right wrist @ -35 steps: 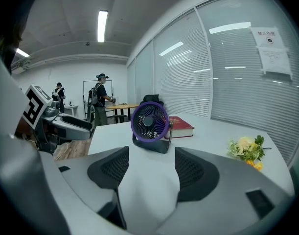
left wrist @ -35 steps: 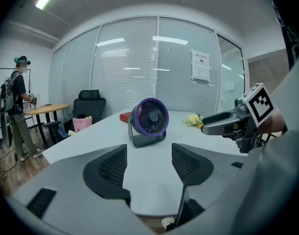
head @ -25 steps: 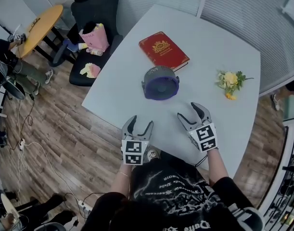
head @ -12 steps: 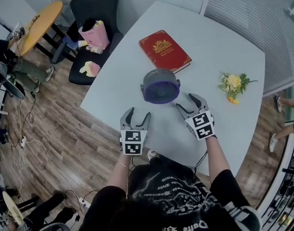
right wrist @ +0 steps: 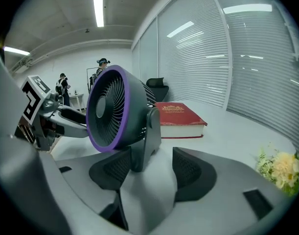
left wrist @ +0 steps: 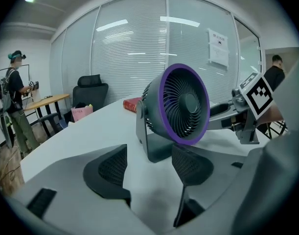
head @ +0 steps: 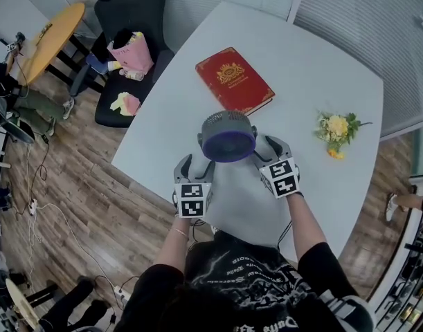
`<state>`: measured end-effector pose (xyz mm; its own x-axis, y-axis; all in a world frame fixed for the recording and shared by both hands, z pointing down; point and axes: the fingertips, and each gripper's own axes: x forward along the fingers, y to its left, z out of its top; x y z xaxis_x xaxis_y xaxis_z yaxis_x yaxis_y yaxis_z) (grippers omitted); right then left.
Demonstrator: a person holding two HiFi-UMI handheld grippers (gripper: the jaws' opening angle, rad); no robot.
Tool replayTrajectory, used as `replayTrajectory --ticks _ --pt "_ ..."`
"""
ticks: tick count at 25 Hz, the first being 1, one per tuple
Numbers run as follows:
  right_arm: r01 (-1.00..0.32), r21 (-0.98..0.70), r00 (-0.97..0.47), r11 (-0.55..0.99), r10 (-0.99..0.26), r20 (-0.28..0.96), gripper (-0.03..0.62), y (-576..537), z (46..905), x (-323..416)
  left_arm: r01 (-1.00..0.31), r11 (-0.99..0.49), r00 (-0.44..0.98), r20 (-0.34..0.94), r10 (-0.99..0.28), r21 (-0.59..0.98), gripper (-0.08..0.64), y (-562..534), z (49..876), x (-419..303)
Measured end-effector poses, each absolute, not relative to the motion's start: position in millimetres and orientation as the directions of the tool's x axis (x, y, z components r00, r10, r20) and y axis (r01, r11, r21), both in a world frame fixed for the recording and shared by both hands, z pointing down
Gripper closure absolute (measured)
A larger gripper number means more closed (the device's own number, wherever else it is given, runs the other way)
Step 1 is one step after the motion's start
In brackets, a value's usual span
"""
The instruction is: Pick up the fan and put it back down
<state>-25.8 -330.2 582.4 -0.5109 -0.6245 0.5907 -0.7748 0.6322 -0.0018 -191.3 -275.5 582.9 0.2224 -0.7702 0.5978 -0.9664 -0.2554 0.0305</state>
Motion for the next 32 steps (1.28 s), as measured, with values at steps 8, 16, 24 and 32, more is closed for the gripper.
replayTrajectory --ticks 8,16,24,32 --pt "-0.763 -0.04 -0.533 0.645 -0.594 0.603 0.333 -357 601 -35 -0.963 -0.27 0.222 0.617 -0.755 0.015 0.255 -305 600 -194" --pt "-0.753 -0.067 -0.548 0.655 -0.567 0.615 0.337 -367 619 -48 -0.954 -0.3 0.228 0.62 -0.751 -0.013 0.255 -331 611 -202" --pt "-0.757 -0.089 -0.547 0.647 -0.553 0.629 0.368 -371 629 -48 -0.932 -0.36 0.255 0.638 -0.727 -0.037 0.265 -338 622 -201" --pt "-0.753 -0.083 -0.548 0.653 -0.552 0.628 0.374 -373 631 -49 -0.932 -0.364 0.28 0.64 -0.715 0.001 0.3 -342 628 -198"
